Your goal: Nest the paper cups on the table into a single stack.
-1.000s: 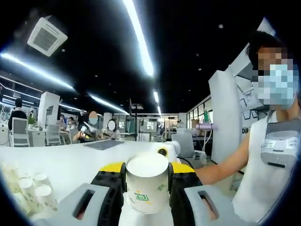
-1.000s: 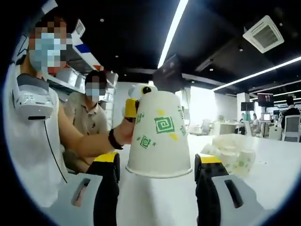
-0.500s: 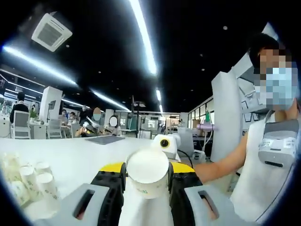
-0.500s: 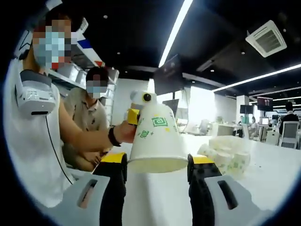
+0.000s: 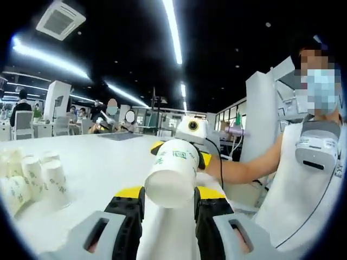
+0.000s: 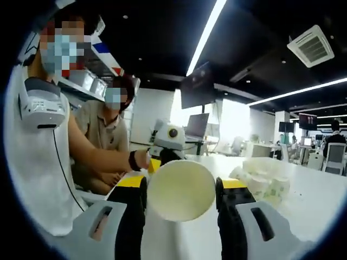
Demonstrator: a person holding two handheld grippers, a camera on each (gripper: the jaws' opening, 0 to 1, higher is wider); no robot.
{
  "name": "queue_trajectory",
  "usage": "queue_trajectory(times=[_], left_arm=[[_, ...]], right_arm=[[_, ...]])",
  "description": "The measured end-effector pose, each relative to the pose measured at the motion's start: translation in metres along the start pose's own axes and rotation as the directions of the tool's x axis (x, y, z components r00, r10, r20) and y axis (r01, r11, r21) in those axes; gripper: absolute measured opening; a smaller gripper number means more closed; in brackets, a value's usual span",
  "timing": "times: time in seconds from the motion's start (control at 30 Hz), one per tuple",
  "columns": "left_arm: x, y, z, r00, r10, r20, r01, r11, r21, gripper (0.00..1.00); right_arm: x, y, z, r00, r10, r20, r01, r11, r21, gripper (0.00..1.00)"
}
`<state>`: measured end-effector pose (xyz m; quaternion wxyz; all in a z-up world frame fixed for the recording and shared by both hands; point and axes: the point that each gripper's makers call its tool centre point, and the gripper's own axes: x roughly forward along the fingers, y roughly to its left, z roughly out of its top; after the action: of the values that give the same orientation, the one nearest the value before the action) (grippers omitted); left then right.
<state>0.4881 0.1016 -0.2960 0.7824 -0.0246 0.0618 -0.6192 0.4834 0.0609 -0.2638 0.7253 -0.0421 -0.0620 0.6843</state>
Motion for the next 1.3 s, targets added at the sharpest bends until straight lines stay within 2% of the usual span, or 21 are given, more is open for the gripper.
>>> queue_trajectory(times=[0.27, 0.37, 0.47, 0.57, 0.63, 0.73, 0.77, 0.83, 0.9, 0.93, 1.0, 1.2, 1.3], left_arm=[[0.010, -0.001, -0.017, 0.998, -0.005, -0.068, 0.007, 1.000, 0.021, 0.39], [0.014, -0.005, -0.018, 0.997, -0.011, -0.074, 0.014, 0.999, 0.037, 0.41], [0.018, -0.010, -0.015, 0.998, -0.019, -0.060, 0.023, 0.998, 0.057, 0.40], [0.019, -0.012, -0.009, 0.999, -0.015, -0.034, 0.018, 0.997, 0.075, 0.38], [0.019, -0.015, -0.002, 1.000, -0.011, 0.004, 0.011, 0.996, 0.089, 0.37], [0.018, -0.017, 0.002, 1.000, -0.012, 0.026, 0.010, 0.995, 0.096, 0.36], [0.018, -0.018, 0.004, 0.999, -0.011, 0.036, 0.007, 0.995, 0.104, 0.34], [0.016, -0.021, 0.008, 0.999, -0.018, 0.051, 0.012, 0.991, 0.132, 0.19], [0.015, -0.022, 0.015, 0.997, -0.014, 0.077, 0.003, 0.990, 0.143, 0.23], [0.015, -0.021, 0.018, 0.996, -0.017, 0.086, 0.006, 0.992, 0.125, 0.25], [0.015, -0.021, 0.017, 0.996, -0.014, 0.084, 0.003, 0.992, 0.130, 0.26], [0.015, -0.019, 0.017, 0.997, -0.007, 0.081, -0.005, 0.990, 0.142, 0.29], [0.015, -0.017, 0.017, 0.997, -0.006, 0.081, -0.005, 0.991, 0.133, 0.36]], right_arm=[[0.011, 0.002, 0.017, 0.999, 0.025, 0.030, -0.024, 1.000, -0.018, 0.54], [0.016, 0.004, 0.025, 0.998, 0.037, 0.053, -0.036, 0.999, -0.019, 0.55], [0.028, 0.010, 0.041, 0.995, 0.059, 0.084, -0.056, 0.998, -0.035, 0.55], [0.039, 0.010, 0.056, 0.993, 0.057, 0.104, -0.047, 0.995, -0.092, 0.56], [0.045, 0.011, 0.062, 0.992, 0.059, 0.115, -0.048, 0.994, -0.102, 0.60], [0.050, 0.009, 0.069, 0.990, 0.049, 0.133, -0.035, 0.993, -0.110, 0.63], [0.052, 0.008, 0.071, 0.989, 0.044, 0.141, -0.028, 0.993, -0.116, 0.65], [0.057, 0.005, 0.072, 0.989, 0.030, 0.142, -0.013, 0.993, -0.116, 0.68], [0.059, 0.004, 0.076, 0.985, 0.019, 0.171, 0.004, 0.991, -0.132, 0.66], [0.060, 0.004, 0.077, 0.983, 0.014, 0.183, 0.009, 0.992, -0.124, 0.66], [0.061, 0.004, 0.076, 0.982, 0.018, 0.186, 0.004, 0.993, -0.118, 0.66], [0.063, 0.005, 0.070, 0.991, 0.013, 0.136, 0.003, 0.993, -0.119, 0.66], [0.062, 0.005, 0.073, 0.991, 0.007, 0.135, 0.010, 0.992, -0.122, 0.66]])
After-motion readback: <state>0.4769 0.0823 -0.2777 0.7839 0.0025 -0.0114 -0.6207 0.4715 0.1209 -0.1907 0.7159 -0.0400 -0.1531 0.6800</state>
